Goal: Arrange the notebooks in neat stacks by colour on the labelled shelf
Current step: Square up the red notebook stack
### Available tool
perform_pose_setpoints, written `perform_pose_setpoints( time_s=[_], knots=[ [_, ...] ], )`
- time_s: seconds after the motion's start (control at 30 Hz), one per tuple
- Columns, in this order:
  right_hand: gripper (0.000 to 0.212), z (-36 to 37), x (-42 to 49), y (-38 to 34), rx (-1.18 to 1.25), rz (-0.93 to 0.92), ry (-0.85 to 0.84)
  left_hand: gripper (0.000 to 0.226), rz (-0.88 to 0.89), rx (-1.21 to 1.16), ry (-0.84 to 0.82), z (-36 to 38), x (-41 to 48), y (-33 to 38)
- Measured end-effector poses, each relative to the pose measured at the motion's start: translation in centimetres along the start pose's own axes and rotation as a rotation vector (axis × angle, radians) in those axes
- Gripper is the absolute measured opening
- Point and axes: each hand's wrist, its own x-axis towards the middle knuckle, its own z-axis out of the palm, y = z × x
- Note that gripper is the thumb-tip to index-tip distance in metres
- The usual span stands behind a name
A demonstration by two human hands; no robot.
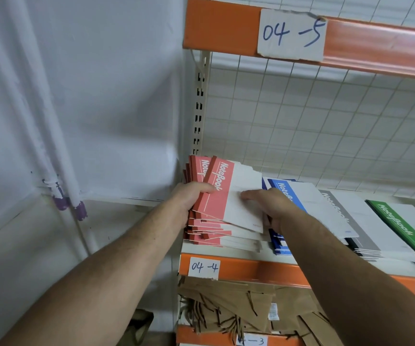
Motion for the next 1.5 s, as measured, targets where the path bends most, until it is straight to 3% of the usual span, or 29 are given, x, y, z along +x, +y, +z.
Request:
perform_pose_setpoints(
  time_s=[0.2,0.27,0.37,0.47,0.67,0.77,0.87,1.0,1.17,1.43,1.5],
  knots=[
    [0.046,-0.1,-0.4,-0.5,0.180,-0.027,-0.124,0.046,0.231,-0.110,-0.053,-0.6,-1.0,-0.5],
    [0.042,-0.6,-0.8,-1.1,0.251,-0.074,-0.192,0.060,0.364,-0.106,-0.071,-0.8,-1.8,0.0],
    [0.045,-1.2,-1.5,-1.5,0.294,-0.278,-0.290,0.084,0.489,-0.003,-0.093,-1.5,-2.3,0.7],
    [0.060,-1.1,-1.2,-0.7,0.286,-0.477,-0.295,0.083,0.535,0.152,-0.094,-2.0,-2.4,1.0],
    [0.062,-1.2,-1.1,1.0,0.207,-0.606,-0.312,0.086,0.508,0.228,-0.136,-2.1,-2.8,0.2],
    [0.075,-1.3,-1.2,1.0,0.294,-0.600,-0.362,0.093,0.519,0.184,-0.176,-1.9,-2.8,0.6],
    [0.090,-1.1,-1.3,0.9,0.378,-0.589,-0.350,0.084,0.512,0.113,-0.208,-1.7,-2.7,0.5],
    [0.079,-0.8,-1.4,0.7,0.231,-0.667,-0.379,0.085,0.541,0.139,-0.246,-0.9,-2.9,0.0],
    [0.076,-0.5,-1.3,0.5,0.275,-0.644,-0.355,0.075,0.562,0.088,-0.199,0.0,-2.7,0.9],
    [0.077,-0.3,-1.3,0.5,0.255,-0.640,-0.338,0.092,0.513,0.066,-0.179,0.0,-3.0,0.3],
    [0.080,-0.5,-1.3,0.7,0.269,-0.628,-0.322,0.108,0.555,0.030,-0.136,0.0,-3.8,0.9]
  ],
)
